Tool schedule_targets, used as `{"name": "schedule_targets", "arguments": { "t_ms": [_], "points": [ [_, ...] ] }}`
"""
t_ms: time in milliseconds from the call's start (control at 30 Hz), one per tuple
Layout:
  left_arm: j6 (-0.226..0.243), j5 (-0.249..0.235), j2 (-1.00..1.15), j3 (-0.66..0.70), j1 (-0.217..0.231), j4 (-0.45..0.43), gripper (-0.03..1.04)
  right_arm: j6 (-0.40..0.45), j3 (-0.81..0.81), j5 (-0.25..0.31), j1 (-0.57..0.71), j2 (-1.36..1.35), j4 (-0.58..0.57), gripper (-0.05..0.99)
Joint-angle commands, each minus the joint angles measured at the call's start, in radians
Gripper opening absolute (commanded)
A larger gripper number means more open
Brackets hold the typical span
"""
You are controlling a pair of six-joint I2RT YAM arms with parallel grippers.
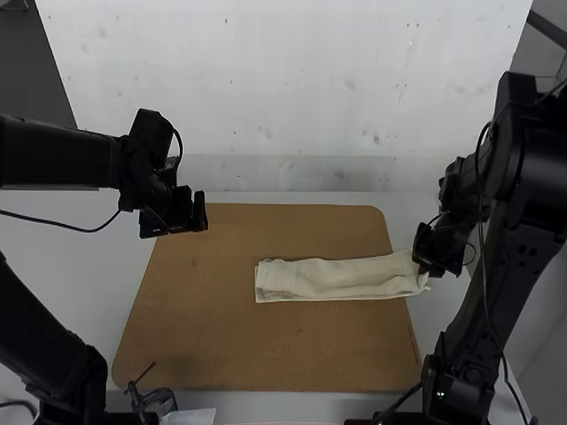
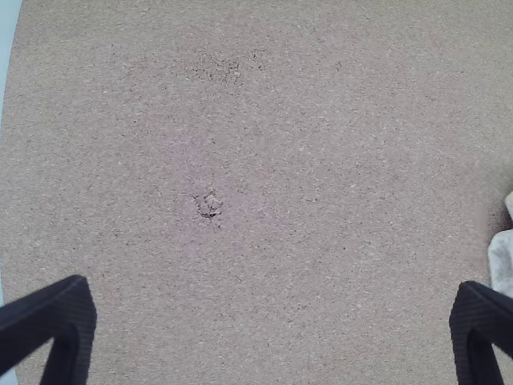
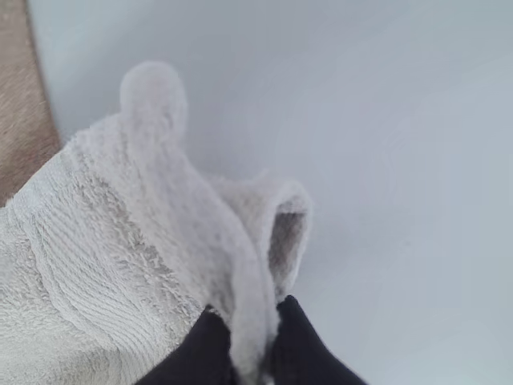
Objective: Fold the towel.
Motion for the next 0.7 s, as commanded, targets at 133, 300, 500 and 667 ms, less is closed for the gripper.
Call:
{"name": "schedule_targets", "arguments": {
  "t_ms": [133,300,500,667],
  "points": [
    [0.011,0.012,-0.034,-0.031,-0.005,0.003,0.99,-0.070,0.092,-0.002,-0.043,-0.026,-0.052,0.02],
    [0.012,0.010,-0.034,-0.045,-0.001,0.003,0.99,0.019,0.084,0.000,0.146,-0.099,-0.102,0.02],
    [0.031,0.009,-0.065,-0.070,0.035,0.001,0.99,0.159,0.104,0.080,0.477,-0.156,-0.154,0.02],
    [0.041,0.009,-0.097,-0.083,0.061,-0.008,0.99,0.263,0.155,0.144,0.713,-0.113,-0.177,0.02]
  ]
}}
